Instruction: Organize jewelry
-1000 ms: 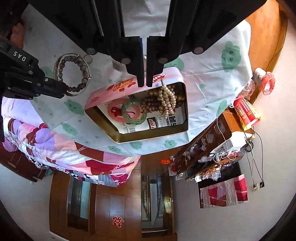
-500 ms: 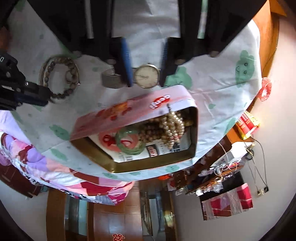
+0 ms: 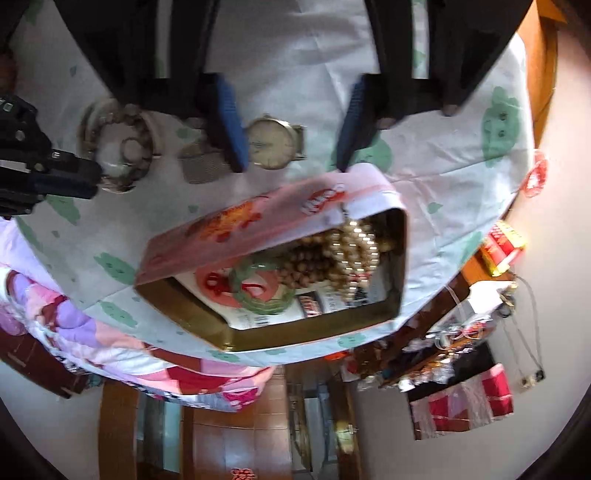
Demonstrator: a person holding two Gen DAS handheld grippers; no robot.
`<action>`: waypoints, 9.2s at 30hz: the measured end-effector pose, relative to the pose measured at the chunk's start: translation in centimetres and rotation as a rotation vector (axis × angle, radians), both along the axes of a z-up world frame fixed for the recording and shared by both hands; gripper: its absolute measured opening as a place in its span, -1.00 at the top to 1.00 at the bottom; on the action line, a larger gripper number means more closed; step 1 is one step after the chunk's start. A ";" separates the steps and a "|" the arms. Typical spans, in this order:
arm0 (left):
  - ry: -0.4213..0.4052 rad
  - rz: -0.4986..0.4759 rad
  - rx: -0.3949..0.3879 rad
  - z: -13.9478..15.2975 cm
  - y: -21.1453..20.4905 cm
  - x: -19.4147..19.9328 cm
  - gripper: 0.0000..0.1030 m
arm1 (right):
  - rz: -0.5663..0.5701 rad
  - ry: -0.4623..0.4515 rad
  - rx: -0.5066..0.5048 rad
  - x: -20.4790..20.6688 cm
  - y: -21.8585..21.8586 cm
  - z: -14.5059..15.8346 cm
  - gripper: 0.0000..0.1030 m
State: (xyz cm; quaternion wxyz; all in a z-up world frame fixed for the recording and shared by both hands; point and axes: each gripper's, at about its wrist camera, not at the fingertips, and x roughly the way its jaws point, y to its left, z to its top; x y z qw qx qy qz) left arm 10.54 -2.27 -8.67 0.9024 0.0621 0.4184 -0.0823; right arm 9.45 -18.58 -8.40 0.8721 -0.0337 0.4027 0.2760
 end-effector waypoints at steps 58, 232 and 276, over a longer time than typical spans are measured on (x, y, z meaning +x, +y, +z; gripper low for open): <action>0.003 -0.026 0.044 0.0 -1.8 -0.2 -0.46 | -0.028 -0.099 -0.057 -0.8 0.8 2.0 -0.33; 0.054 0.011 -0.188 0.5 3.7 -2.2 0.85 | 0.184 -0.027 -0.206 -0.9 5.3 -0.9 0.48; 0.023 -0.015 -0.188 2.2 3.2 -2.6 0.85 | 0.254 -0.100 -0.165 -0.5 3.6 0.6 0.75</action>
